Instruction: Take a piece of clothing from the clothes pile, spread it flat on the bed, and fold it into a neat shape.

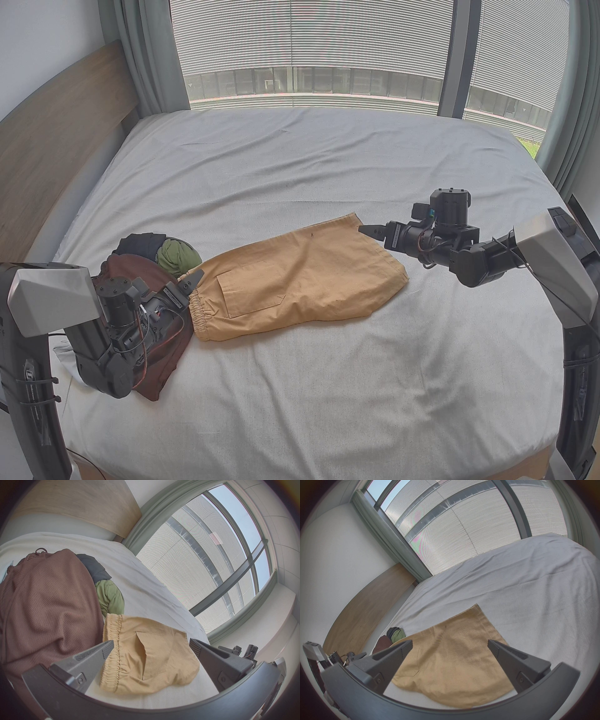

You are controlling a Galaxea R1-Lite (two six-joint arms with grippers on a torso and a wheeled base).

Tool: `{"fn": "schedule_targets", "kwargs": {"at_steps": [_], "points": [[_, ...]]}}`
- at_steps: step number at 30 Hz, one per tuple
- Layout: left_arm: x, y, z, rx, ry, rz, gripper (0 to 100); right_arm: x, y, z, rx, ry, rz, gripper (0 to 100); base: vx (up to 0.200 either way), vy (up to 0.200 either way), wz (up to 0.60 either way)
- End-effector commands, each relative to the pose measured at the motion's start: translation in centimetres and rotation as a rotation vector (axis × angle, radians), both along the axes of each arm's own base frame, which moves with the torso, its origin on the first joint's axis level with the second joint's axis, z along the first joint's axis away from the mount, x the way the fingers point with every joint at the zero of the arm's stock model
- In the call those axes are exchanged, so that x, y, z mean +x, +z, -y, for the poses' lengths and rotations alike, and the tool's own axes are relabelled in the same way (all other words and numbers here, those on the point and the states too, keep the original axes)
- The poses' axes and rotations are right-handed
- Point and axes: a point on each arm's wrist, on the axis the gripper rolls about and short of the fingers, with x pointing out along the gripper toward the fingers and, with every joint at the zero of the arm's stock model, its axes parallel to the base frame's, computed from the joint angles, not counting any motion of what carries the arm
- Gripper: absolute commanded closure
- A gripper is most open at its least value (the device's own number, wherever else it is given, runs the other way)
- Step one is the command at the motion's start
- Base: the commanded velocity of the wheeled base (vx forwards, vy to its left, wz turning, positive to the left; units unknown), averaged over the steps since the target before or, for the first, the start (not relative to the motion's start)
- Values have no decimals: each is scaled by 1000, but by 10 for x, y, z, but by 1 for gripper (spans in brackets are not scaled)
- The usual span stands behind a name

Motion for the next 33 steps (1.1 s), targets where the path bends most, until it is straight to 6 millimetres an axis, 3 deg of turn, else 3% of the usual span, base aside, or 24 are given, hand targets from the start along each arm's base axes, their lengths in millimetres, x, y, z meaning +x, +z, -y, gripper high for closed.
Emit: {"fn": "schedule_targets", "kwargs": {"at_steps": [1,5,13,22,33], "points": [[-12,4,18,5,-56,-9,0,-34,-2,-6,-9,14,36,0,0,0,0],[-17,10,23,33,-80,9,0,-44,-27,-1,-21,6,3,0,0,0,0],[-25,31,33,32,-159,71,0,-55,-44,6,-16,-1,-7,0,0,0,0],[-25,20,24,126,-180,59,0,-60,-87,6,-9,-6,-64,0,0,0,0],[-22,16,20,176,-169,68,0,-57,-96,4,28,-14,-51,0,0,0,0]]}}
